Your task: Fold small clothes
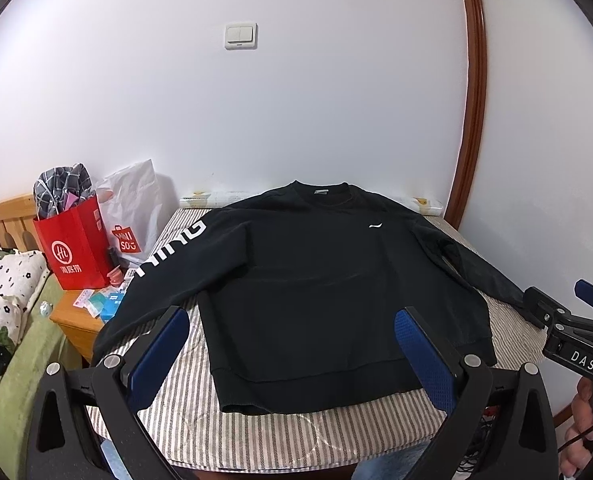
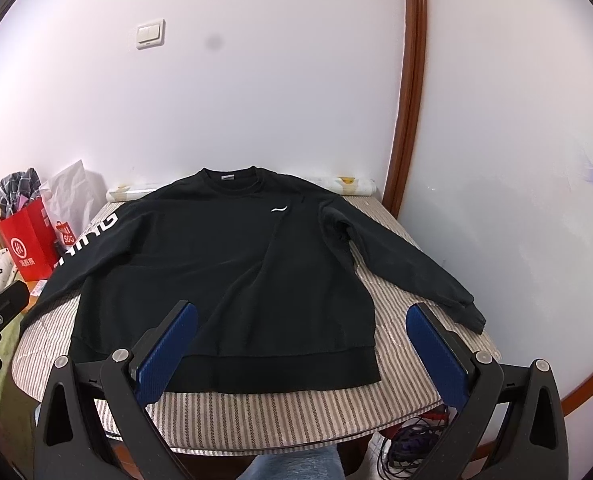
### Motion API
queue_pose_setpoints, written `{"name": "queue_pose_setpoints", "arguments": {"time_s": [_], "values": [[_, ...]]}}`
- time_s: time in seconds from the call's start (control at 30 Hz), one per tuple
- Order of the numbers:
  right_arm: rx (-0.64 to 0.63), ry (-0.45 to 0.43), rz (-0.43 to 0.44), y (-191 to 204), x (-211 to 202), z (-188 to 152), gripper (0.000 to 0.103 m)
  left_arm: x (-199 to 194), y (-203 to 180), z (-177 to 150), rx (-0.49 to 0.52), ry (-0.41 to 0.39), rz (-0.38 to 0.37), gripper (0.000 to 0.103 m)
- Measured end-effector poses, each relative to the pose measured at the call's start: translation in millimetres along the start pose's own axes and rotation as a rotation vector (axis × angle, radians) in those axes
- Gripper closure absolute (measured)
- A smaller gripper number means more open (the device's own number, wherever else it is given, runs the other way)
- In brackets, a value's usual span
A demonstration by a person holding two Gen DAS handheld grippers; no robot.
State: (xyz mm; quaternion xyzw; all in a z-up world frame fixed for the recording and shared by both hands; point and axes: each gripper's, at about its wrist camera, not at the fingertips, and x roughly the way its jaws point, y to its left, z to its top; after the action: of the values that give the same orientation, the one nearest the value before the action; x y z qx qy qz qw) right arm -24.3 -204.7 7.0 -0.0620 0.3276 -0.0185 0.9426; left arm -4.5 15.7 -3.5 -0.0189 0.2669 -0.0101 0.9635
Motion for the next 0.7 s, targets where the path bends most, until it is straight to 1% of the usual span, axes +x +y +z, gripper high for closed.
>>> {"name": "queue_pose_setpoints", "arguments": {"time_s": [0.7], "values": [[0.022,-0.005,0.002,1.6,-4.0,-1.3,0.000,-0.6,3.6,-0.9,-0.008,-0.002,-0.006,0.000]]}}
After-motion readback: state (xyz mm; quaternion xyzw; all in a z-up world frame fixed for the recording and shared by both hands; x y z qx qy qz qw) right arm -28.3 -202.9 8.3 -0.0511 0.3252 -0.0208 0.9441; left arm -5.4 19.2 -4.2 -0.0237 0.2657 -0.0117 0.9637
